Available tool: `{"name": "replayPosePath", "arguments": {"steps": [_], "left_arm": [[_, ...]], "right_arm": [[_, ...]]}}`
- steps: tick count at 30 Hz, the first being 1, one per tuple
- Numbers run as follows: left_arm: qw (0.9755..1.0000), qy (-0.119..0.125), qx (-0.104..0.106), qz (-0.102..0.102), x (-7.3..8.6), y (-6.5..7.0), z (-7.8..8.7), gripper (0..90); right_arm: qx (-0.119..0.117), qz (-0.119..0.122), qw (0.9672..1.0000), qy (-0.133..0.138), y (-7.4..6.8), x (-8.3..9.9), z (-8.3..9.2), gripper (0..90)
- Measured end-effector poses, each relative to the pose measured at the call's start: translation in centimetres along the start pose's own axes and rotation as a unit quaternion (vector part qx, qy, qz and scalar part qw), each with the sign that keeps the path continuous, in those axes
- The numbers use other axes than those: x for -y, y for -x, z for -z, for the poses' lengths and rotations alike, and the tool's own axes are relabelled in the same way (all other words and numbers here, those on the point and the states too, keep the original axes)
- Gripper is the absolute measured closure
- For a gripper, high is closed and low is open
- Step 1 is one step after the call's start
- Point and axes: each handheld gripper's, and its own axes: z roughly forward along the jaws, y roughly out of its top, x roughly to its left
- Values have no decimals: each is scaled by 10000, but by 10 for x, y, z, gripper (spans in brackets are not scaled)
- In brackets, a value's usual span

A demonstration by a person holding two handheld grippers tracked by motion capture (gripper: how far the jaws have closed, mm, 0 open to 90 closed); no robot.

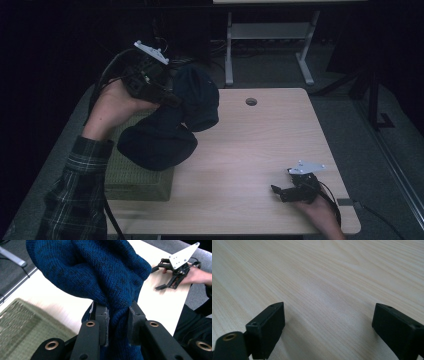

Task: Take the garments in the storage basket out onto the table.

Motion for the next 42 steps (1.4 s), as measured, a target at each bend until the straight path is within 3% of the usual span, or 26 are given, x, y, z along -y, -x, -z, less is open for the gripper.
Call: {"name": "replayPosePath", "arguments": {"steps": [25,31,42], "left_arm": [[9981,-163,374,-468,-50,34,-77,747],[9974,-184,479,-508,-56,41,-92,747],[9951,-237,797,-537,-63,59,-137,746]], "right_arm": [[11,-8,10000,-3,0,0,0,100],[12,-7,10000,-2,0,0,0,100],[9,-7,10000,-1,0,0,0,101]]}}
